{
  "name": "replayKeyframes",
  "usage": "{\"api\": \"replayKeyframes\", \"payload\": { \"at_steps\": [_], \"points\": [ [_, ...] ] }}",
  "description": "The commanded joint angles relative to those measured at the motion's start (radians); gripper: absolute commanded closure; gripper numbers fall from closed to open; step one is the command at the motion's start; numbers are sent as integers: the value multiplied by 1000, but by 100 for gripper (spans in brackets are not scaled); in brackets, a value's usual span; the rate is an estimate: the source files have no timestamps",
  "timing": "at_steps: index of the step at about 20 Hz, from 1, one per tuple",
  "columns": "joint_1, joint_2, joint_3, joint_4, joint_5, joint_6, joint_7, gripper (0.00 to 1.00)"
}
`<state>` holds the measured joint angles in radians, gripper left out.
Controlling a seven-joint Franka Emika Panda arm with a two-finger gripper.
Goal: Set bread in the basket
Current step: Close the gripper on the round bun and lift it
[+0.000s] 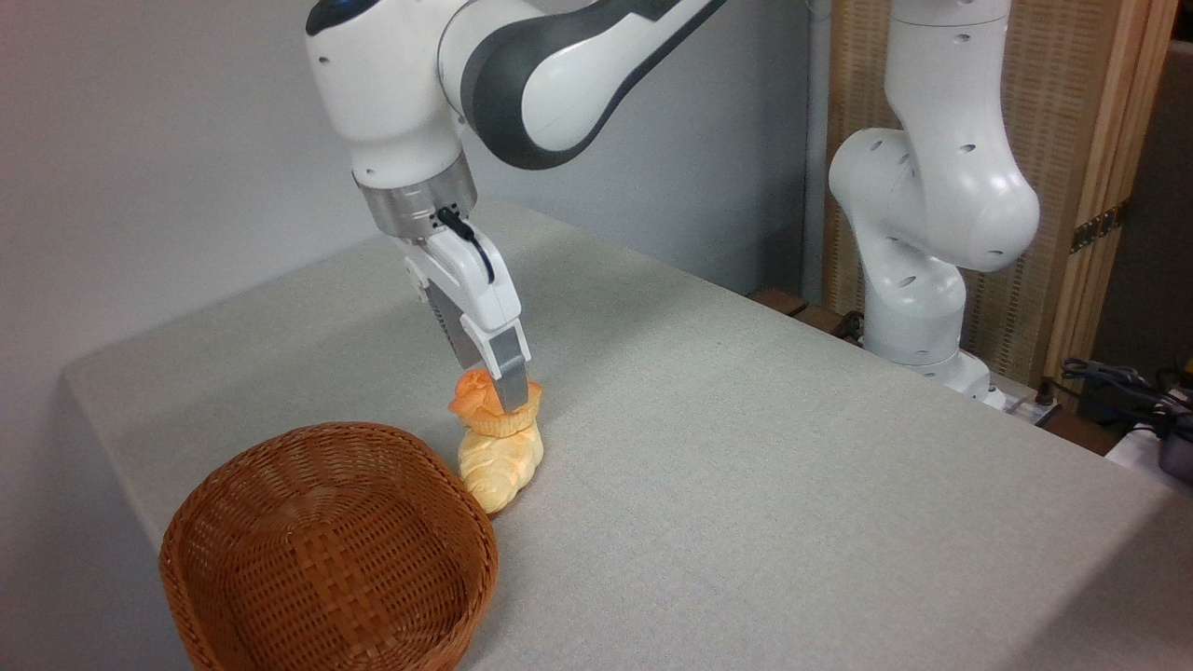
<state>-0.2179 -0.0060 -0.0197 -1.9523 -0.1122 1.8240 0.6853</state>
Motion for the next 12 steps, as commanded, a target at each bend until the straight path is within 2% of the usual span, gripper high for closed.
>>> {"api": "replayKeyframes", "payload": {
  "at_steps": [1, 6, 7, 8, 10, 11, 12],
  "points": [
    [-24, 29, 0, 4, 23, -3, -7, 0],
    [-37, 55, -2, 4, 49, -2, -7, 0],
    [-37, 60, -2, 6, 51, -2, -7, 5],
    [-37, 61, -5, 7, 51, -2, -7, 14],
    [-35, 64, -11, 10, 49, -2, -6, 45],
    [-35, 64, -9, 10, 49, 0, -6, 57],
    [-35, 64, -11, 12, 49, 0, -6, 64]
  ]
}}
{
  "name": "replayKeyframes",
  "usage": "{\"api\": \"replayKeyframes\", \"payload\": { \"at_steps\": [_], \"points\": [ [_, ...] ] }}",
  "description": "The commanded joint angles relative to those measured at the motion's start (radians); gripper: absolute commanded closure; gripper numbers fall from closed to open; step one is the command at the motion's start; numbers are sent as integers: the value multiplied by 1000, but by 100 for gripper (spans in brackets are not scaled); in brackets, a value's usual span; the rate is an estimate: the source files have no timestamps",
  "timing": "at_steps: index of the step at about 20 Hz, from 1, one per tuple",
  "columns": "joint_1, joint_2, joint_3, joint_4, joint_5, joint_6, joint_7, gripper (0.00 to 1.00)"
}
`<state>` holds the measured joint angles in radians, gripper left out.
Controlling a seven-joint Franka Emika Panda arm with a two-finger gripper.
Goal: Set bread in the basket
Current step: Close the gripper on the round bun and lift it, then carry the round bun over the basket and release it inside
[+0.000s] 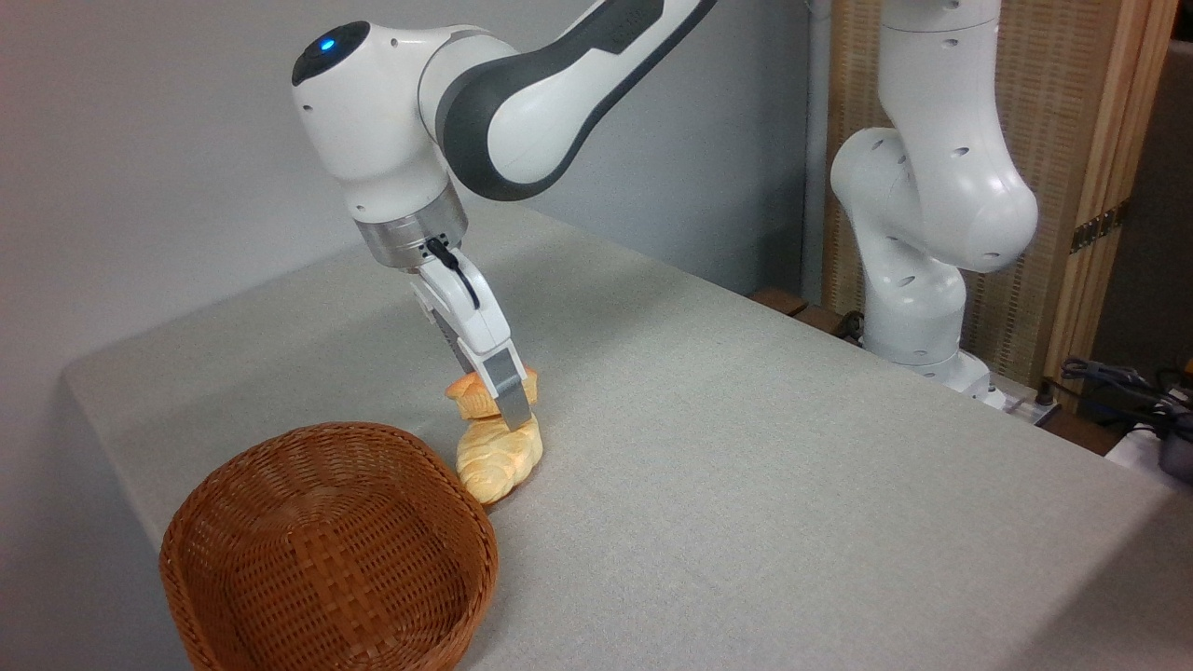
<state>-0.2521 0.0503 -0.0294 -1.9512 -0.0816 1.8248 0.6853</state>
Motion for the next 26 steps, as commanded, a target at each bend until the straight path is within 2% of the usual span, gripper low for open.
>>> {"api": "replayKeyframes", "payload": {
  "at_steps": [1, 10, 20, 23, 26],
  "points": [
    [-1, 8, -1, 11, 19, -1, -6, 65],
    [1, 8, 0, 21, 16, -1, -6, 65],
    [14, -4, 16, 104, -27, -15, -7, 64],
    [16, 2, 58, 152, -47, 16, -6, 64],
    [16, 8, 85, 153, -55, 163, -6, 60]
  ]
}}
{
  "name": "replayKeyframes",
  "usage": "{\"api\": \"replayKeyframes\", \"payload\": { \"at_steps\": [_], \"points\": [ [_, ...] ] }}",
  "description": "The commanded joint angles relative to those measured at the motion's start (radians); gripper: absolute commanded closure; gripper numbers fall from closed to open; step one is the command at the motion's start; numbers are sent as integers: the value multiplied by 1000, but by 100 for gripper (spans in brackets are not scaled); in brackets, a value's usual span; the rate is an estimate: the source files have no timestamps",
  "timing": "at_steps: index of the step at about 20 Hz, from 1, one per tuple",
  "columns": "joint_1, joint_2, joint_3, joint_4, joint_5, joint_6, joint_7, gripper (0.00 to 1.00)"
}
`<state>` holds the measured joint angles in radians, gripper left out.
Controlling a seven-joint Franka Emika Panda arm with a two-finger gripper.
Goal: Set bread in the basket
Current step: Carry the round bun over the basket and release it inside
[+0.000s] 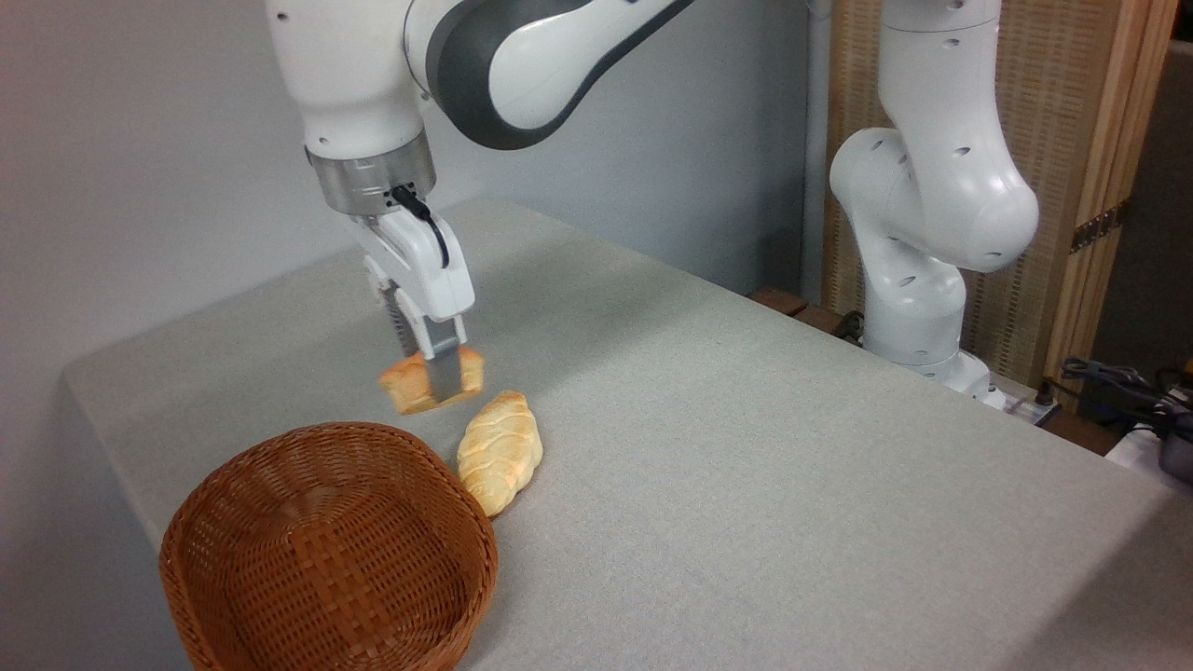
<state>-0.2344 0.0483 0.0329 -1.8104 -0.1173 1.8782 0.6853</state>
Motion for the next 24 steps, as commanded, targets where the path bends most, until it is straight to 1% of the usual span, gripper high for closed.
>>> {"api": "replayKeyframes", "payload": {
  "at_steps": [1, 2, 3, 4, 14, 19, 20, 23, 24],
  "points": [
    [-2, 15, 22, 13, -19, 160, -6, 55],
    [-2, 27, 22, 14, -10, 205, -6, 35],
    [-2, 36, 22, 14, -4, 244, -7, 8],
    [-3, 44, 24, 13, -2, 268, -15, 0],
    [-3, 51, 22, 14, -5, 276, -24, 0],
    [-3, 36, 22, 14, -1, 259, -105, 0],
    [-3, 27, 22, 14, 1, 231, -107, 0],
    [-3, 24, 24, 60, 51, 124, -107, 0],
    [-3, 25, 24, 75, 54, 90, -107, 0]
  ]
}}
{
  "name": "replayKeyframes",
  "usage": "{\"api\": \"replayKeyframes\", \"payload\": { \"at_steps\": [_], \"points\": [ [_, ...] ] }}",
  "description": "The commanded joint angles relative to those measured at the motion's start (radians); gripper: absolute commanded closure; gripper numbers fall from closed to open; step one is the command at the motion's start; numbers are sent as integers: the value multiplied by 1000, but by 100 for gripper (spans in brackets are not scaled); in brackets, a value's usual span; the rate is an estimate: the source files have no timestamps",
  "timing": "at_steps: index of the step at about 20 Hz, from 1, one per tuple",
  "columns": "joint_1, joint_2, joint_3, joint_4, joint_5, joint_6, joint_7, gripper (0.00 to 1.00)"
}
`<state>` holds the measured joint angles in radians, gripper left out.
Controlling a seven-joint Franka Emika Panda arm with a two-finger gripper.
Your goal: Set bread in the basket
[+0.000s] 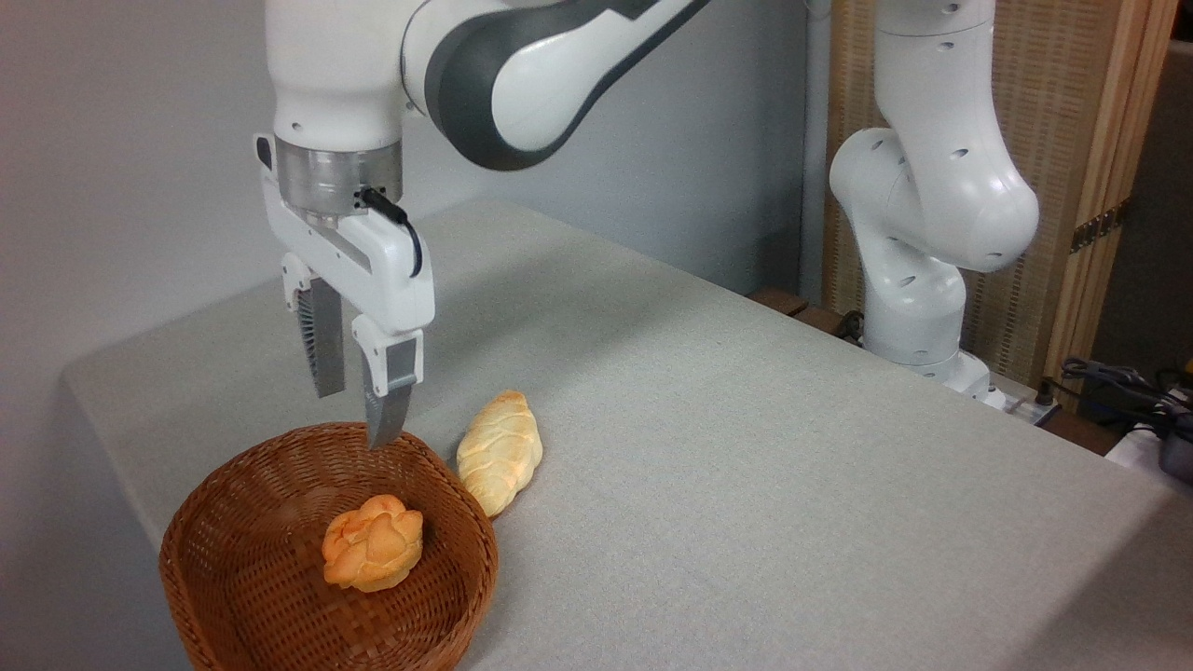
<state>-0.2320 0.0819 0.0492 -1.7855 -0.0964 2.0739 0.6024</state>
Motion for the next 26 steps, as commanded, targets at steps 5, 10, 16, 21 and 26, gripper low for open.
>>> {"api": "replayKeyframes", "payload": {
  "at_steps": [5, 10, 16, 21, 26],
  "points": [
    [-6, -11, 6, 58, 35, -170, -27, 0],
    [-6, -11, 6, 58, 35, -172, -27, 0],
    [-6, -11, 5, 58, 34, -173, -30, 0],
    [-7, -13, 3, 58, 34, -176, -30, 0],
    [-7, -11, -2, 58, 34, -193, -30, 0]
  ]
}}
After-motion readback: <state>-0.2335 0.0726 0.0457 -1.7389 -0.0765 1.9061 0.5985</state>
